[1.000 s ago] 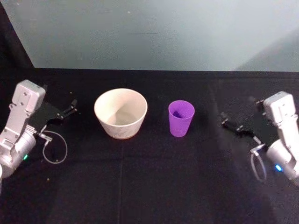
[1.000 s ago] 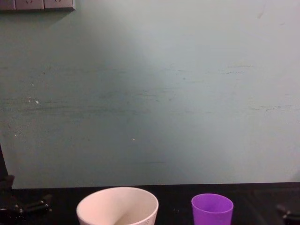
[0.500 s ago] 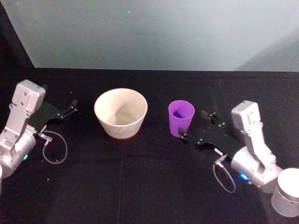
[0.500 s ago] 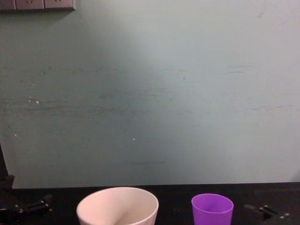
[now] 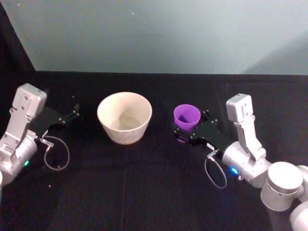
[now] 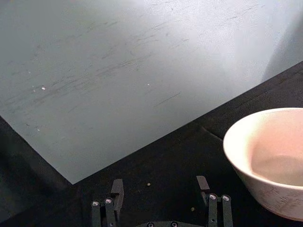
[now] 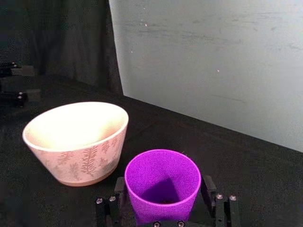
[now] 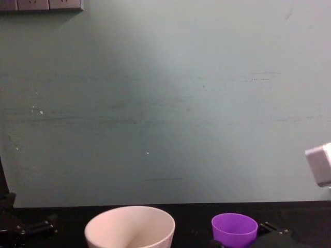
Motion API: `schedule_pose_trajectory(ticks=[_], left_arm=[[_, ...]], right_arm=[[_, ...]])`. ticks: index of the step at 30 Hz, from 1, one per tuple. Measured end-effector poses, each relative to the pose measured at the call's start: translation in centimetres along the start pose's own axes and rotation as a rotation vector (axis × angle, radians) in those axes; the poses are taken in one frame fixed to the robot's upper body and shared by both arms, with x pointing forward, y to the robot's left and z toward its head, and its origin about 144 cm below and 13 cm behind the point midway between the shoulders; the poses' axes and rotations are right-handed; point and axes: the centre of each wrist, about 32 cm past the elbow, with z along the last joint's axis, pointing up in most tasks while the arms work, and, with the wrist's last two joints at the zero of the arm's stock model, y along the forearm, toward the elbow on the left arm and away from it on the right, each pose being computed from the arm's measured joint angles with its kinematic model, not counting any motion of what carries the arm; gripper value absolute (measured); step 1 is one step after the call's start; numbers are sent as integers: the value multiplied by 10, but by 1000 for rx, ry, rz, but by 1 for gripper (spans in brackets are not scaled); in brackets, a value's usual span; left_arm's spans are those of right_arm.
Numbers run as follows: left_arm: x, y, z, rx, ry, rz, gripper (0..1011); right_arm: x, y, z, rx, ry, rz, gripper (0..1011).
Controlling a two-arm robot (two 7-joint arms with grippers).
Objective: Pick up the cup and pour the mung beans from the cup into the bowl.
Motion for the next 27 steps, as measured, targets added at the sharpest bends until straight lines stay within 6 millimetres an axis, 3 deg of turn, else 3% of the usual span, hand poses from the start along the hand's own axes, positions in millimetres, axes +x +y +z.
schedule_pose_trajectory(ticks=[8,17,20,27], left_arm=[[0,0,0,0,0,0,1000],[0,0,0,0,0,0,1000],[0,0,0,0,0,0,1000],[0,0,0,0,0,0,1000]], right_arm=[[0,9,-3,8,22,-4,994],[0,10,-2,27,33,-5,812],[-1,9,6,55,31,0,758],[-2,8,30,137,19,3,735]])
